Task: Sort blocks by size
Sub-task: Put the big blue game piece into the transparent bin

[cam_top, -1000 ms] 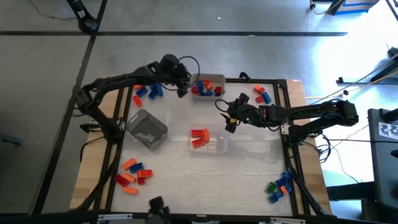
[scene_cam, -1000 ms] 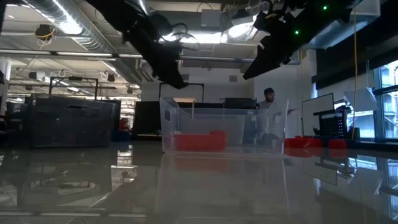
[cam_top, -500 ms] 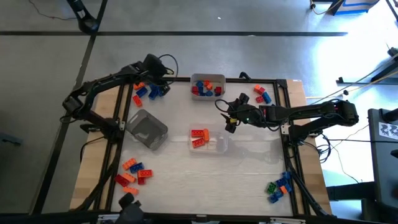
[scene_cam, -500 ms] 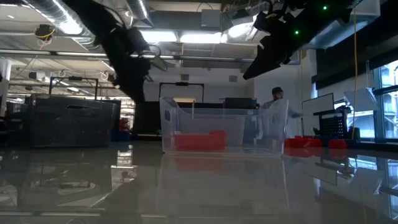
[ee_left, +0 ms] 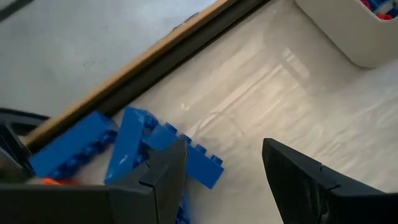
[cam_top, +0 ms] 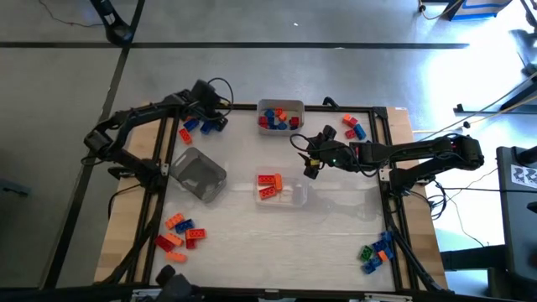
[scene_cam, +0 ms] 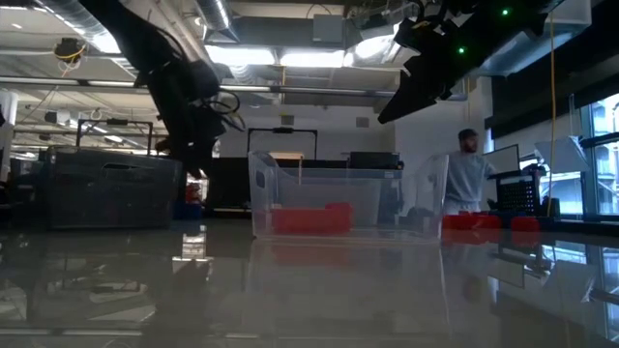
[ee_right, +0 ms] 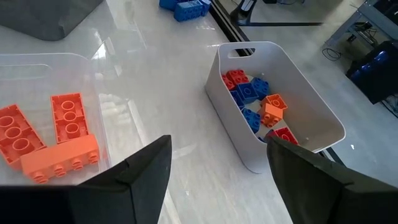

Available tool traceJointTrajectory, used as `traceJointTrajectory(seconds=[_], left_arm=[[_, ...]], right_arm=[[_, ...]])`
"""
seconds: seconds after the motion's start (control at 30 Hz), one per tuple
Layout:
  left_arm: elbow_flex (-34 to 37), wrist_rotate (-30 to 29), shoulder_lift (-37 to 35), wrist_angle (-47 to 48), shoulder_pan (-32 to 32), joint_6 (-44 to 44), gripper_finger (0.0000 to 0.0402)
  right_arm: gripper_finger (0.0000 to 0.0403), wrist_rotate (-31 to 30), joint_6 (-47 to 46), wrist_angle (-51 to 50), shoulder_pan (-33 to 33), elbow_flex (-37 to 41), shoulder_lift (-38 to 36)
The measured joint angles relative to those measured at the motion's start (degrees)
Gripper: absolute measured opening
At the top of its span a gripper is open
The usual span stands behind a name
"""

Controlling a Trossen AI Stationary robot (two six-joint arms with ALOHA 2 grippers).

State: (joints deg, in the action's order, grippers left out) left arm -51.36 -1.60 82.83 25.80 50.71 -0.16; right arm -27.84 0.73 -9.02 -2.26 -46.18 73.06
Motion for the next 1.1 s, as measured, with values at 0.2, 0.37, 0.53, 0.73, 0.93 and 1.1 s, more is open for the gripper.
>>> traceJointTrajectory(seconds=[0.2,0.37,0.53,0.73,0.93,1.1], left_arm=[[1.6,-0.1,0.2,-1.1,-1.7,-1.8,0.0196],[1.5,-3.8,1.9,-1.3,-2.8,-4.0,0.0196],[1.5,-8.3,4.2,-1.3,-2.7,-6.7,0.0196],[1.5,-8.2,8.0,-2.4,-2.4,-8.8,0.0196],[1.3,-8.8,10.7,-6.4,-2.2,-10.2,0.0196],[1.3,-8.8,11.7,-7.7,-2.2,-10.0,0.0196]], right_arm=[[0.0261,0.0,0.1,0.0,0.0,0.0,0.0],[0.0261,0.0,0.9,0.2,0.0,0.0,0.0],[0.0261,0.0,0.9,0.2,0.0,0.0,0.0],[0.0261,0.0,0.9,0.2,0.0,0.0,0.0],[0.0261,0.0,0.9,0.1,0.0,0.0,0.0],[0.0261,0.0,0.9,0.1,0.0,0.0,0.0]])
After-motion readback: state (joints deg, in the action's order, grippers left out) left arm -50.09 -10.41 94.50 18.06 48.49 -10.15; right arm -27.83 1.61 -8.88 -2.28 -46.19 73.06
